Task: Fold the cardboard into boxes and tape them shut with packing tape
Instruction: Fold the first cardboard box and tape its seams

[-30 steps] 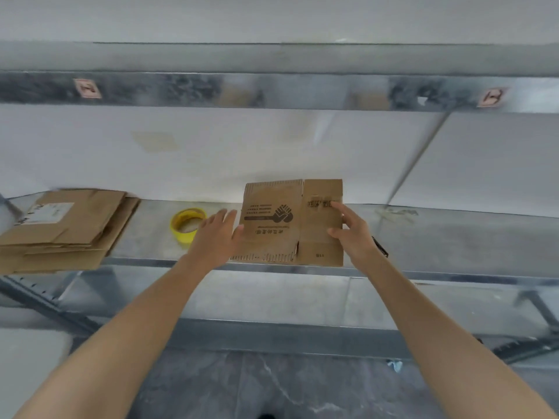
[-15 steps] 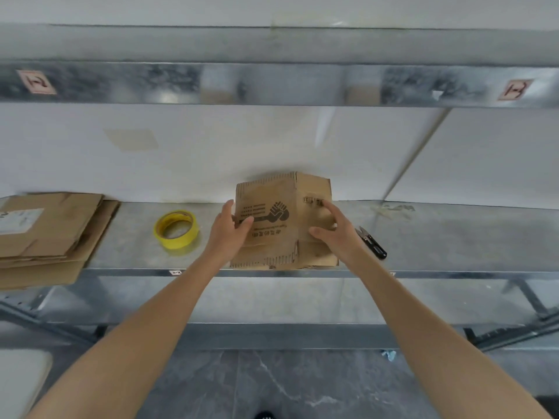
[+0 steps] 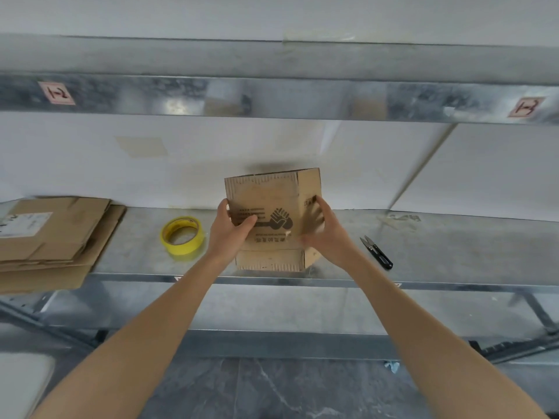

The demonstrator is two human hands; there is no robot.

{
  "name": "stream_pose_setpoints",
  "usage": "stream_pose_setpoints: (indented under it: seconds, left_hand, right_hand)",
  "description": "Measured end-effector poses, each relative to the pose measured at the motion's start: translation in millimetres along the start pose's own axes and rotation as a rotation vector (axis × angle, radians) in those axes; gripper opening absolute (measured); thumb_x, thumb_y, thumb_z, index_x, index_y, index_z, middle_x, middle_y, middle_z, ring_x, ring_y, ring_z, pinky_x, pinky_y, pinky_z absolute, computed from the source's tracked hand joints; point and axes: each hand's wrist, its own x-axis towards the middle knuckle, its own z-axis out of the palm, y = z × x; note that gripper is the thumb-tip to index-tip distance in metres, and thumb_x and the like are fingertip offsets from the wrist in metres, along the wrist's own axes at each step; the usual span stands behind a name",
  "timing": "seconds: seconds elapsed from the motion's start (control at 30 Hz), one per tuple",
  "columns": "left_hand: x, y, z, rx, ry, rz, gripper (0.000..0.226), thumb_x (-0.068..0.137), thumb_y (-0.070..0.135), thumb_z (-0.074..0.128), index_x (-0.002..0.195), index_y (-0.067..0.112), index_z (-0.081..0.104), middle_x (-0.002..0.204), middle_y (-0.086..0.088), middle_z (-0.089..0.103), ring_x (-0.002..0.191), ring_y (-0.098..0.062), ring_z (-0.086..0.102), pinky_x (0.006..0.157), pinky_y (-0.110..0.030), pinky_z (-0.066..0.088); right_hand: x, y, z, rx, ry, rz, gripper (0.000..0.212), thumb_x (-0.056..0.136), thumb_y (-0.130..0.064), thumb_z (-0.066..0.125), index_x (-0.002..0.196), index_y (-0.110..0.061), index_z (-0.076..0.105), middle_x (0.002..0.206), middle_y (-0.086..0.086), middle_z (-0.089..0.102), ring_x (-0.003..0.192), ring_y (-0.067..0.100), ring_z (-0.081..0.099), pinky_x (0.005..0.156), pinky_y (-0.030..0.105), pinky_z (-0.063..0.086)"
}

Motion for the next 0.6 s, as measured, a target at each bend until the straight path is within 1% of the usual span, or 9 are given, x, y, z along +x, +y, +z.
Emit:
stream_pose_setpoints:
  seconds: [0.1,0.2,0.3,0.37,0.4,0.43,0.5,0.53,0.6]
  left_hand:
    - [-4.4,4.6,2.5,0.035,-0.004,0.098,0.056,0.086,0.019,0.067,0.134,0.021,0.037,0.11,0.001,0.057,0.103,-0.02,0.06,0.085,-0.037,0.054]
    - [-10.0,0.1,6.3,0.114,-0.02,0.223,0.062,0.084,0.019,0.069,0.137,0.024,0.038,0.123,-0.003,0.053,0.114,-0.017,0.053,0.093,-0.037,0.05]
    - [-17.1,-6.7,5.9,0.167,-0.039,0.257,0.054,0.087,0.019,0.065,0.135,0.023,0.042,0.127,-0.001,0.051,0.117,-0.016,0.049,0.097,-0.035,0.047]
    - [-23.1,-9.4,3.8,0.163,-0.071,0.254,0.039,0.09,0.024,0.06,0.127,0.025,0.048,0.125,0.0,0.054,0.114,-0.015,0.052,0.095,-0.036,0.049]
    - [-26.1,-8.3,3.4,0.155,-0.086,0.25,0.028,0.092,0.026,0.057,0.12,0.027,0.052,0.122,0.001,0.056,0.111,-0.014,0.054,0.093,-0.034,0.049]
    - [-28.0,-5.8,3.4,0.149,-0.092,0.235,0.017,0.094,0.026,0.055,0.111,0.029,0.054,0.117,0.001,0.058,0.107,-0.012,0.056,0.09,-0.027,0.049]
    - [-28.6,2.9,5.1,0.152,-0.072,0.194,0.008,0.098,0.023,0.05,0.096,0.026,0.057,0.105,-0.001,0.061,0.093,-0.005,0.057,0.074,-0.008,0.042]
    - [-26.8,6.7,6.4,0.16,-0.056,0.18,0.012,0.098,0.023,0.048,0.092,0.021,0.058,0.101,-0.004,0.062,0.088,-0.004,0.056,0.067,-0.006,0.04]
    - [-19.7,8.8,10.2,0.164,-0.034,0.144,0.017,0.098,0.025,0.047,0.091,0.015,0.058,0.103,-0.008,0.061,0.091,-0.012,0.058,0.066,-0.012,0.039]
  right_hand:
    - [-2.3,-4.0,4.4,-0.023,-0.014,-0.06,0.086,0.082,0.002,0.063,0.149,-0.024,0.015,0.133,-0.009,0.038,0.118,0.007,0.037,0.081,0.023,0.047]
    - [-2.8,-4.3,8.5,0.036,0.006,-0.135,0.087,0.081,0.005,0.06,0.146,-0.031,0.016,0.117,-0.021,0.047,0.11,0.01,0.052,0.08,0.036,0.056]
    - [-5.8,-0.1,8.0,0.092,0.023,-0.145,0.073,0.084,0.003,0.059,0.138,-0.036,0.028,0.112,-0.02,0.053,0.105,0.01,0.056,0.078,0.035,0.057]
    - [-7.6,4.3,5.9,0.093,0.029,-0.119,0.048,0.091,-0.009,0.057,0.128,-0.034,0.042,0.113,-0.01,0.058,0.104,0.012,0.058,0.079,0.033,0.057]
    - [-7.2,5.3,4.5,0.1,0.042,-0.093,0.034,0.093,-0.017,0.056,0.123,-0.03,0.049,0.112,-0.005,0.062,0.104,0.016,0.06,0.077,0.033,0.057]
    - [-7.7,3.9,2.7,0.109,0.06,-0.064,0.023,0.095,-0.024,0.054,0.118,-0.024,0.053,0.108,-0.002,0.064,0.1,0.018,0.062,0.072,0.028,0.056]
    - [-6.1,-0.9,0.2,0.115,0.108,-0.025,0.021,0.097,-0.034,0.049,0.107,-0.018,0.058,0.098,0.0,0.066,0.087,0.017,0.064,0.06,0.019,0.05]
    - [-4.2,-2.6,-1.1,0.105,0.129,-0.02,0.022,0.097,-0.035,0.048,0.102,-0.017,0.059,0.096,0.0,0.065,0.083,0.016,0.063,0.057,0.019,0.048]
    - [0.7,-4.9,-2.3,0.067,0.153,-0.028,0.018,0.097,-0.031,0.049,0.1,-0.016,0.057,0.1,0.001,0.063,0.083,0.017,0.062,0.057,0.018,0.047]
